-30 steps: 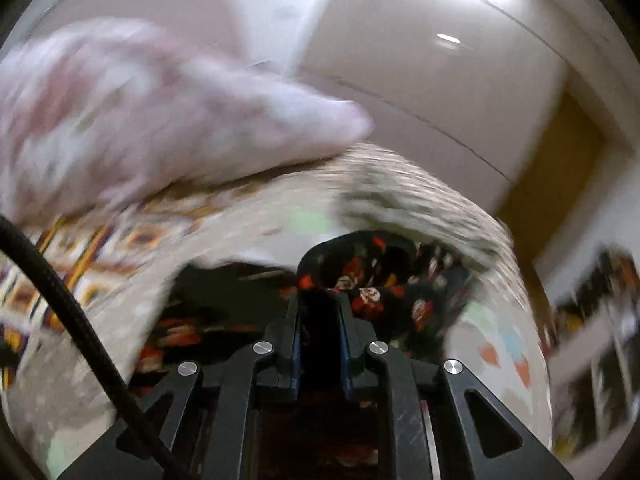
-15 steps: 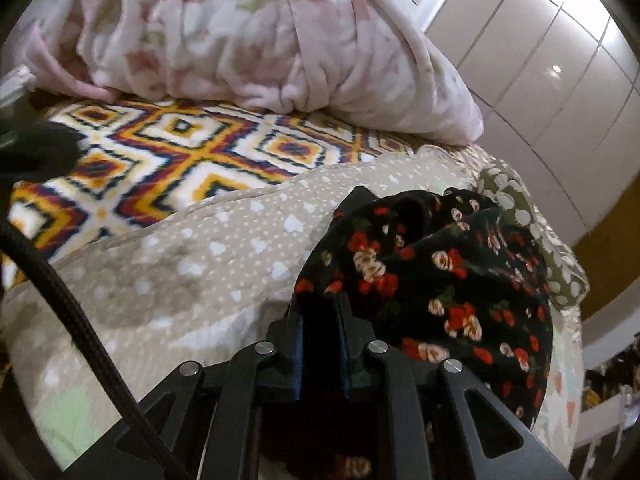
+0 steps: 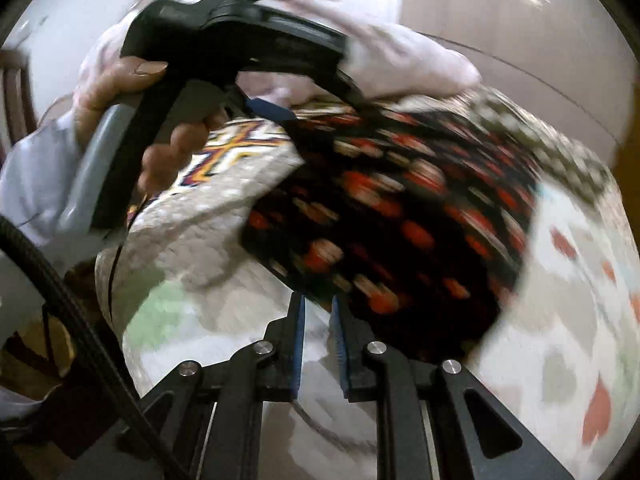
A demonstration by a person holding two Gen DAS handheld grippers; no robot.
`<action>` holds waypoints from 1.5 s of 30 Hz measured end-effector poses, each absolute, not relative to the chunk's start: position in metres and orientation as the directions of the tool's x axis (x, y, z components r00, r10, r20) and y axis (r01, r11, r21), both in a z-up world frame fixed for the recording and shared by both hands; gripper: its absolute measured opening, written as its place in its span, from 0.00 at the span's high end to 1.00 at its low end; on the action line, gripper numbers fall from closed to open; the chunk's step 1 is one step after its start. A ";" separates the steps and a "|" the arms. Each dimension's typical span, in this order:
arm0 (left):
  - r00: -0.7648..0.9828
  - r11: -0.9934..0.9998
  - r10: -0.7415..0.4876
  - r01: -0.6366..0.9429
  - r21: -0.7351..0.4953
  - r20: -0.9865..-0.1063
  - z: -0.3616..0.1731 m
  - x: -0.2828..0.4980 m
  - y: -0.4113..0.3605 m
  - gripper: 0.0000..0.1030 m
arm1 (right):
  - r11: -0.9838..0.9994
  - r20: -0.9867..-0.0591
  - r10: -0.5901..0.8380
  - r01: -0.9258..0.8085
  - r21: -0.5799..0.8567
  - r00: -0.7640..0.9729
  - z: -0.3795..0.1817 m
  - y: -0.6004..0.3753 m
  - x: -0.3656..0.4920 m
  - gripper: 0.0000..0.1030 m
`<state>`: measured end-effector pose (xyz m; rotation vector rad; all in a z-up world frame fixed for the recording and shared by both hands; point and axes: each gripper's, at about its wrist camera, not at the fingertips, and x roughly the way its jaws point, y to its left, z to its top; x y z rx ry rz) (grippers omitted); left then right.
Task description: Fold large clothes
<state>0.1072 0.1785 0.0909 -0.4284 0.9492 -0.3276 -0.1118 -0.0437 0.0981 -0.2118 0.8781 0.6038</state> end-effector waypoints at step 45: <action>0.497 0.900 -0.399 0.052 -0.433 -0.771 0.057 0.065 0.106 0.78 | 0.570 -0.455 0.774 -0.172 0.803 0.441 0.074 -0.183 0.113 0.55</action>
